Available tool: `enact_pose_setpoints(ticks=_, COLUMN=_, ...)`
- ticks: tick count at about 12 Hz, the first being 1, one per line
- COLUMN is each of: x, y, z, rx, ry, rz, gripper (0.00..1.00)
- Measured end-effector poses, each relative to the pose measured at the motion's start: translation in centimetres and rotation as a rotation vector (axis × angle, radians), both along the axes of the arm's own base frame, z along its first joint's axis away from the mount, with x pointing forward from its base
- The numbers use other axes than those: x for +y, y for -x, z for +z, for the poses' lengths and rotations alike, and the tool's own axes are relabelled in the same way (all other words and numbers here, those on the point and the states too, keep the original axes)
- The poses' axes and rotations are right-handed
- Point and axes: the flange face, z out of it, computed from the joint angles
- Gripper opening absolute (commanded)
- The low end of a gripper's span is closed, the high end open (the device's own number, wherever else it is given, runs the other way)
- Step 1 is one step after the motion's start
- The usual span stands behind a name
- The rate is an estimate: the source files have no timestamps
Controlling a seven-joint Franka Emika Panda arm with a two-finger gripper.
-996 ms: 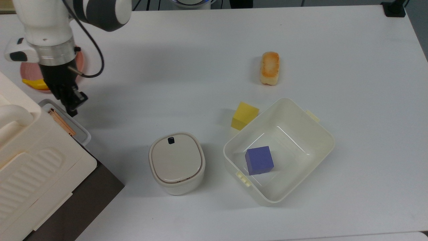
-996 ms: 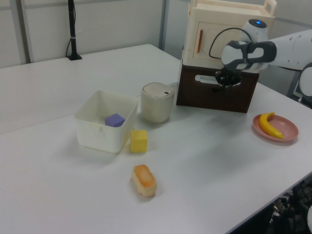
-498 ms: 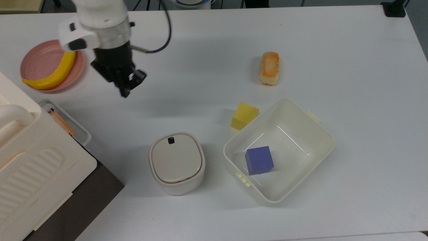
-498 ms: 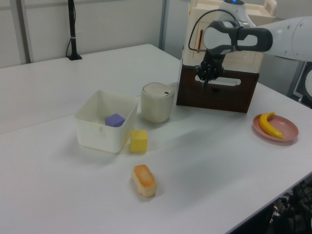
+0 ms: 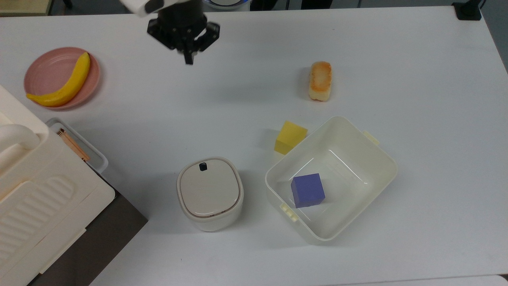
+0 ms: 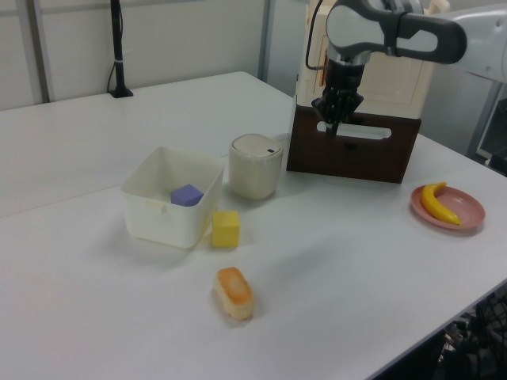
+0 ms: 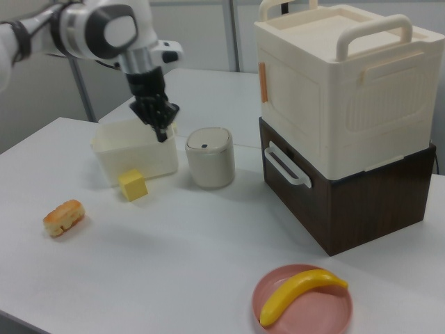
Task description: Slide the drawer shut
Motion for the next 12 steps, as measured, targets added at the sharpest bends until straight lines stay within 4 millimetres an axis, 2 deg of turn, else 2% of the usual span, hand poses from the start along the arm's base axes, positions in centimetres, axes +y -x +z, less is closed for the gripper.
enact_pose_setpoints(ticks=2, x=1.3, y=0.8, z=0.8, rx=0.018, ry=0.0, rz=0.031, gripper=0.67)
enact_pose_setpoints(ticks=4, x=1.4, y=0.8, z=0.6, rx=0.023, ry=0.0, rz=0.036, gripper=1.0)
enact_pose_setpoints(ticks=9, x=2.0, y=0.9, z=-0.1, rx=0.035, ry=0.0, rz=0.051, gripper=1.0)
enact_pose_setpoints(ticks=12, x=1.6, y=0.9, z=0.0, rx=0.034, ry=0.001, rz=0.044, gripper=1.0)
